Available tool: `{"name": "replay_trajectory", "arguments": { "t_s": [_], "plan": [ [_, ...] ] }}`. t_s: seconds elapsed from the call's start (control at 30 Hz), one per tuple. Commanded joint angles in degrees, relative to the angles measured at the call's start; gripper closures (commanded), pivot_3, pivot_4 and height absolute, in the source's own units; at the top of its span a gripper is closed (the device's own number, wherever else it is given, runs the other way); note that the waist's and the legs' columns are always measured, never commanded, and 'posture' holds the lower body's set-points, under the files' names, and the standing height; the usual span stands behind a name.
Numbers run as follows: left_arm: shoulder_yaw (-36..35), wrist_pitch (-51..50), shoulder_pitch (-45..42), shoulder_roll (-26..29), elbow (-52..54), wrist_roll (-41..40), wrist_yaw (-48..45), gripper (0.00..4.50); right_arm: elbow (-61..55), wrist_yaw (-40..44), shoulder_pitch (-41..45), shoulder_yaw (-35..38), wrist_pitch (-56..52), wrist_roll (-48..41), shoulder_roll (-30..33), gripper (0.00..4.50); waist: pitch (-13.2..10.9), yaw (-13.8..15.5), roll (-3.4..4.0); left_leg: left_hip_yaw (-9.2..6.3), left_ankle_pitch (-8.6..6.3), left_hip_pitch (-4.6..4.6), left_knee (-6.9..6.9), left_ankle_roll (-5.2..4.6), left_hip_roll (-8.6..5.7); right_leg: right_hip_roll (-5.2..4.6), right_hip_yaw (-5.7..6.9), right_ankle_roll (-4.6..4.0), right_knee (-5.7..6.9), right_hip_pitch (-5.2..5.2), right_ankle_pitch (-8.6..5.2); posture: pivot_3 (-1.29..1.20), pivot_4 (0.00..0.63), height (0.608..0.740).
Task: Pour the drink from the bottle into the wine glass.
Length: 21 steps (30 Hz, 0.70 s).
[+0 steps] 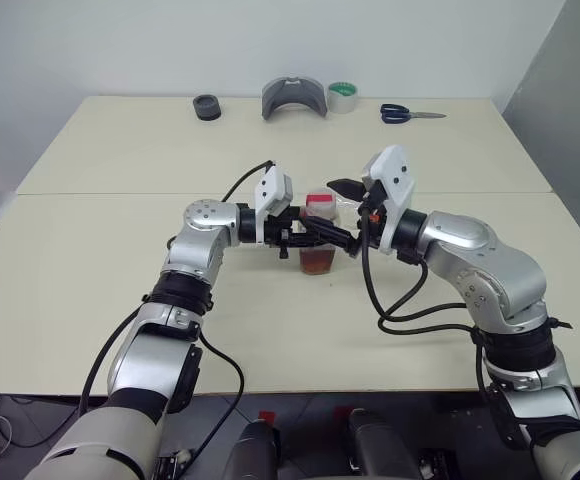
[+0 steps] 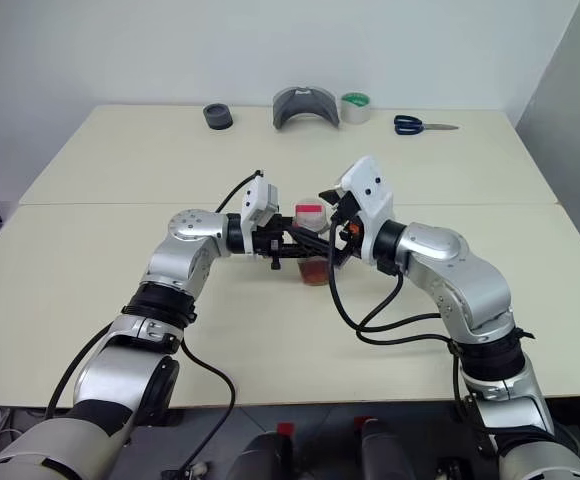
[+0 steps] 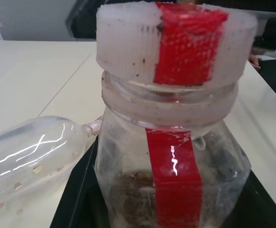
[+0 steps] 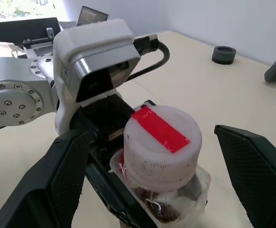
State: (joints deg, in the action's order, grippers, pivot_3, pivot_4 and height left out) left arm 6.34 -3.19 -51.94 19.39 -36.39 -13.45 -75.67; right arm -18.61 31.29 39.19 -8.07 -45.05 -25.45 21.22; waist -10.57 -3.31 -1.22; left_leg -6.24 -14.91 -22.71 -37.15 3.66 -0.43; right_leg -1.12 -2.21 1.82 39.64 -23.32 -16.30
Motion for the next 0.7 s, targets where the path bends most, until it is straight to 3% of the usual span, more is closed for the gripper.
{"name": "replay_trajectory", "arguments": {
  "t_s": [0.03,0.1,0.27,0.3,0.7],
  "plan": [
    [-1.2,1.2,-0.6,0.2,1.6,-0.9,0.0,2.72,-0.6,0.1,1.3,0.6,1.8,0.4,-0.6,0.34,0.0,0.0,0.00,0.00,0.00,0.00,0.00,0.00,0.00,0.00,0.00,0.00,0.00,0.00,0.00,0.00,0.150,0.740],
    [-1.2,1.1,-0.5,0.2,1.7,-0.9,0.0,2.72,-0.6,0.1,1.3,0.6,2.0,0.5,-0.7,0.73,0.0,0.0,0.00,0.00,0.00,0.00,0.00,0.00,0.00,0.00,0.00,0.00,0.00,0.00,0.00,0.00,0.150,0.740],
    [-1.1,1.1,-0.3,0.1,1.9,-0.9,0.0,2.72,-0.8,0.0,1.2,0.1,2.8,1.3,-0.8,2.53,0.0,0.0,0.00,0.00,0.00,0.00,0.00,0.00,0.00,0.00,0.00,0.00,0.01,0.00,0.00,0.00,0.150,0.740],
    [-1.1,1.1,-0.3,0.1,2.0,-0.9,0.1,2.72,-0.9,0.0,1.2,0.0,3.0,1.5,-0.8,2.68,0.0,0.0,0.00,0.00,0.00,0.00,0.00,0.00,0.00,0.00,0.00,0.00,0.01,0.00,0.00,0.00,0.150,0.740],
    [-0.9,0.4,0.4,-0.1,3.3,-0.9,0.2,2.73,-3.3,1.3,-0.4,-4.2,15.5,12.4,3.5,2.77,0.0,0.0,0.00,0.01,0.00,0.00,-0.01,0.00,0.00,0.00,0.00,0.00,0.00,-0.02,0.00,0.00,0.150,0.740]
  ]
}}
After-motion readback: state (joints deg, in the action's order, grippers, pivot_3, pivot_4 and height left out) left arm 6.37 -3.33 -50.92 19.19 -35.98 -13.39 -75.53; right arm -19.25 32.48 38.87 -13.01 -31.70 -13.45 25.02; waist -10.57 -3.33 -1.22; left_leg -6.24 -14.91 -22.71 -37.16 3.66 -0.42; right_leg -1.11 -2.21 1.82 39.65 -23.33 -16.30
